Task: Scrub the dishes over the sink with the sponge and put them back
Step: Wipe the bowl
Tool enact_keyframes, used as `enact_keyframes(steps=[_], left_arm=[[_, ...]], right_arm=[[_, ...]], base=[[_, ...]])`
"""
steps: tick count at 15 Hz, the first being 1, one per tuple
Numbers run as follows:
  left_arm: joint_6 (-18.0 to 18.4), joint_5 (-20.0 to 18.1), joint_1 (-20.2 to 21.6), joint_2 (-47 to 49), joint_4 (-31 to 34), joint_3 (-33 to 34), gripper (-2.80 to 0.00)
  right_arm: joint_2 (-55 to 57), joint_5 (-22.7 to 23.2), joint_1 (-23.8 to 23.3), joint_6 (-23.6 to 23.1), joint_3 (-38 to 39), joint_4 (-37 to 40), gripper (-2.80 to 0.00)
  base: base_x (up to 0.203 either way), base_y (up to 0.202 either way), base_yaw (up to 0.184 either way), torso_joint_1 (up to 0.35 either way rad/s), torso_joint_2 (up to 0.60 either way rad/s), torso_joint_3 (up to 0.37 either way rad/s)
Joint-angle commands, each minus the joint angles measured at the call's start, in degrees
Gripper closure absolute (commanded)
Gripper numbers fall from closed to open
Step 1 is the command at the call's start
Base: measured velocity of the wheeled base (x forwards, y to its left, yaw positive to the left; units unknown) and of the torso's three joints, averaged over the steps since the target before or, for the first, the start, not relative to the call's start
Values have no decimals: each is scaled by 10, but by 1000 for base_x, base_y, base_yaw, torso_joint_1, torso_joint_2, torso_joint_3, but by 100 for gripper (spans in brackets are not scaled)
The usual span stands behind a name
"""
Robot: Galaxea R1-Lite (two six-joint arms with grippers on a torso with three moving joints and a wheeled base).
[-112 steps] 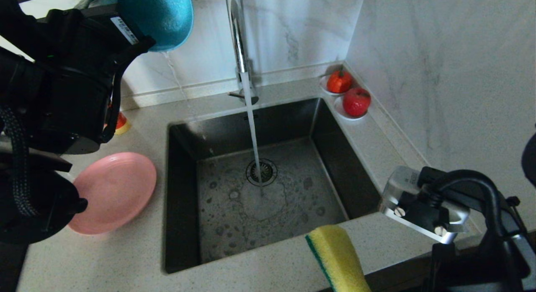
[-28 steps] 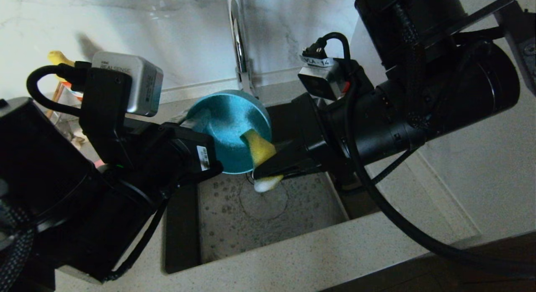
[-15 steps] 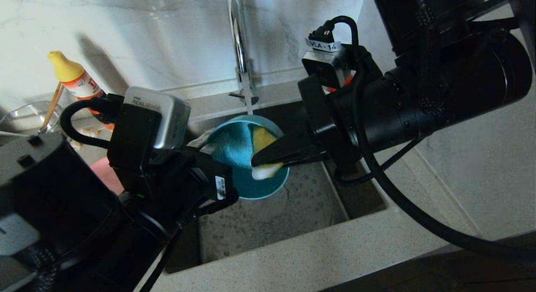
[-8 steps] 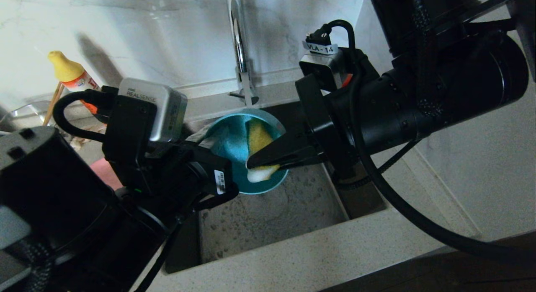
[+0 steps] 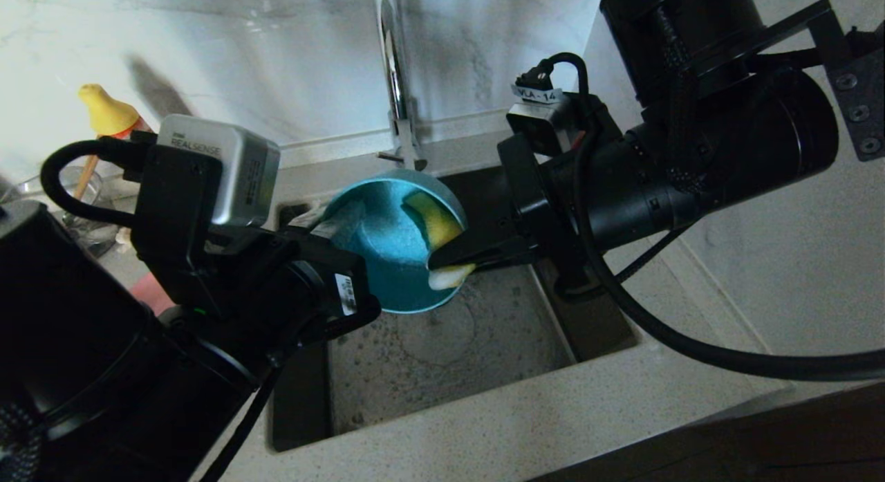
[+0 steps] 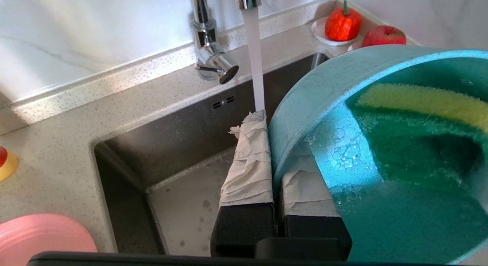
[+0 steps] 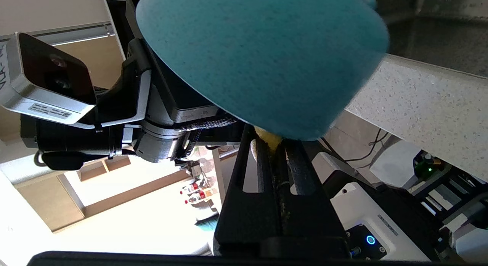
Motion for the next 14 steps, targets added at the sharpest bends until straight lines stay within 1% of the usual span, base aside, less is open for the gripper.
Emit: enact_keyframes(steps=[1,4,6,11,14], left_arm=[[1,2,0,-2,-4,0,0],[2,1,0,1,-4,18,0],[2,-11,0,0,-4,25,0],[1,-15,0,5,-4,21,0],[1,-15,0,7,-4,10,0]], right_arm=[[-8,1,-2,2,-1,2,0],[-15,0,-2,-3,-3,-4,0],[-16,0,-4,-4,-3,-16,0],[-18,3,-5,-3,-3,-30,0],[-18,5,9,-3,-3,-28,0]], base=[[0,0,0,0,0,0],[0,0,0,0,0,0],[0,0,0,0,0,0],[0,0,0,0,0,0],[0,0,0,0,0,0]])
